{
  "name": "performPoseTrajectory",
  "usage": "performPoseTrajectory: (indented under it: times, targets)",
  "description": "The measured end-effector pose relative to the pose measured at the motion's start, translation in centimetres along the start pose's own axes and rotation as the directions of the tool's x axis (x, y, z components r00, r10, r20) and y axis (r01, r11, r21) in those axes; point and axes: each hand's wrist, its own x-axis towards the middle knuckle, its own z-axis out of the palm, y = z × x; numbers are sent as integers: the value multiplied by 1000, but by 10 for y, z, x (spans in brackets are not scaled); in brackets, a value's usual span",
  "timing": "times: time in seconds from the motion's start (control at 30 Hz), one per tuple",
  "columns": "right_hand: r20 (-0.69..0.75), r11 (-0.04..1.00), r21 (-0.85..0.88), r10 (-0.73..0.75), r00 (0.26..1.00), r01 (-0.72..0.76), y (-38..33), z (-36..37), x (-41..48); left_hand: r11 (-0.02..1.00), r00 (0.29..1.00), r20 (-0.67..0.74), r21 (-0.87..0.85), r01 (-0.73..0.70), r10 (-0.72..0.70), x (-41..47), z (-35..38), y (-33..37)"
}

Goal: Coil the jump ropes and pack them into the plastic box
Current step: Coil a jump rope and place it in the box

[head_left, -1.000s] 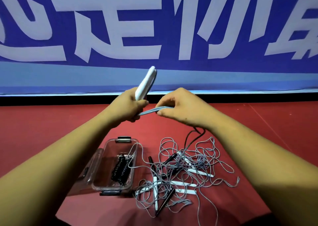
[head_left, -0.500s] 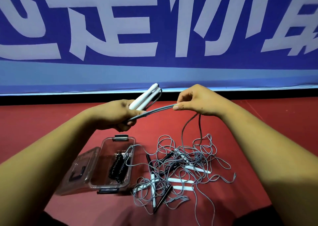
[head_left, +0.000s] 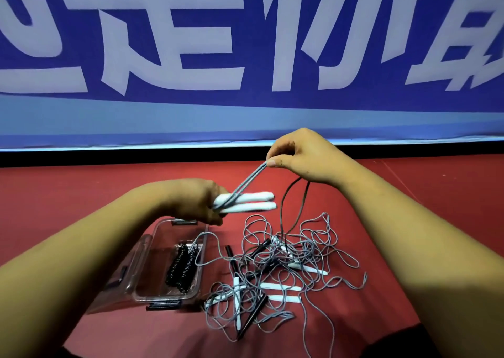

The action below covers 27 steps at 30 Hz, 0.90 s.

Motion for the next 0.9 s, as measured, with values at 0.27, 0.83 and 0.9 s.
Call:
performPoseTrajectory:
  times: [0.27,0.83,0.9]
  targets:
    - [52,818,548,175,983,-175,18,36,-1,954,896,-428,-198,-226,123,-23,-21,24]
    - [405,795,437,244,881,-421,-18,95,-7,776,629,-546,-612,151,-553,5,-24,-72]
    - [334,892,339,184,925,-300,-30,88,-6,827,618,-567,-486,282,-544,4,-23,-74]
